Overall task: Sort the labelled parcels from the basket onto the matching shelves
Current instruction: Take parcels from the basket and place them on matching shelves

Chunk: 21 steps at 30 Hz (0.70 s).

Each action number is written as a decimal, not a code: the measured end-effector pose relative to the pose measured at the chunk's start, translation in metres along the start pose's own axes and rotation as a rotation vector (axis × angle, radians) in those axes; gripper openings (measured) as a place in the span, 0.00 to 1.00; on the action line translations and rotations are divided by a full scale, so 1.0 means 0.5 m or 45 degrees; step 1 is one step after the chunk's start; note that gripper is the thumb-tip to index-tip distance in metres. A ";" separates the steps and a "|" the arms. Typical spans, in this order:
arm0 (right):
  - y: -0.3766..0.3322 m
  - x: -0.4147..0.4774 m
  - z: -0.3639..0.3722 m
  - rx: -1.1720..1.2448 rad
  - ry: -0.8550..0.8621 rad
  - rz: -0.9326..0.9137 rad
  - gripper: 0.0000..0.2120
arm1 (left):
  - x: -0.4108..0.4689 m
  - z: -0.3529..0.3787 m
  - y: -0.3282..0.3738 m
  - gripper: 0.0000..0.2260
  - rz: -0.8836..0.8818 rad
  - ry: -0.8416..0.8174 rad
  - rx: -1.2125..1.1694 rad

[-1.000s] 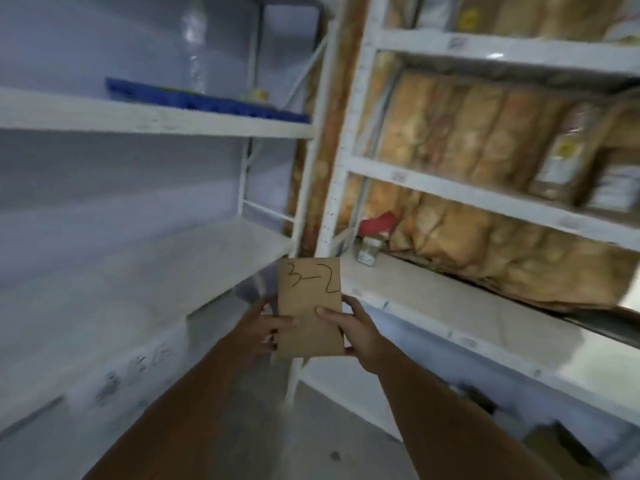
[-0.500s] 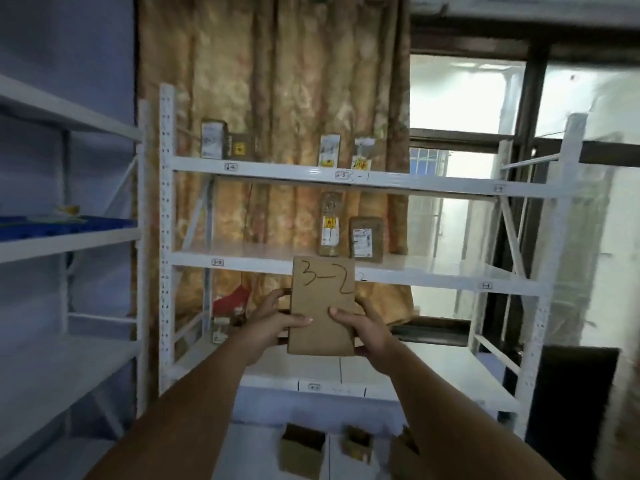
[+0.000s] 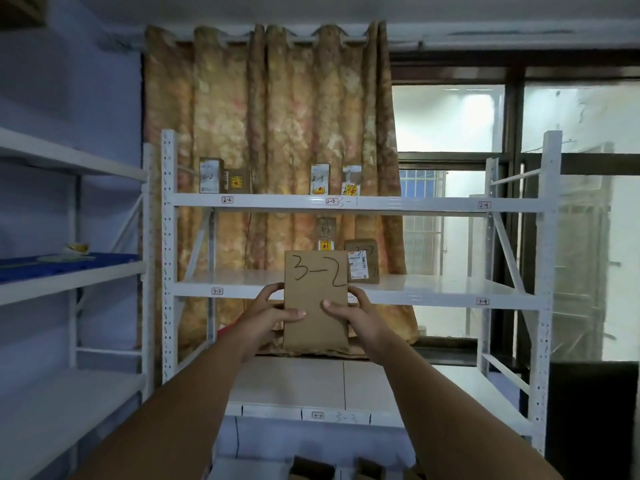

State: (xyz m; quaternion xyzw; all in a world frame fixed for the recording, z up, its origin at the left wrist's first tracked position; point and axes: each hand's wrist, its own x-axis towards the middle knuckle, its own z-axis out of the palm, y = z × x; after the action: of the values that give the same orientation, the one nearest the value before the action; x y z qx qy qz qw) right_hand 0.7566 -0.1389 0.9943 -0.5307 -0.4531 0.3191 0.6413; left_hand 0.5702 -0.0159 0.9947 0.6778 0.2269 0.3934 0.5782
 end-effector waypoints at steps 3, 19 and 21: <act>0.003 0.027 0.020 -0.004 -0.032 -0.018 0.36 | 0.007 -0.026 -0.004 0.32 0.010 0.053 -0.053; 0.129 0.361 0.259 -0.008 -0.132 -0.070 0.28 | 0.220 -0.311 -0.113 0.31 0.152 0.309 -0.040; 0.146 0.432 0.304 0.004 -0.119 -0.121 0.27 | 0.280 -0.365 -0.124 0.29 0.181 0.327 0.010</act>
State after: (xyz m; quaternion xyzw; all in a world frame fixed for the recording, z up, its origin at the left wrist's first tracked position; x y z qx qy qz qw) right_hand 0.7053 0.1299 0.9800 -0.4922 -0.5067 0.3136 0.6346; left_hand 0.5161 0.2156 0.9769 0.6384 0.2519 0.5160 0.5125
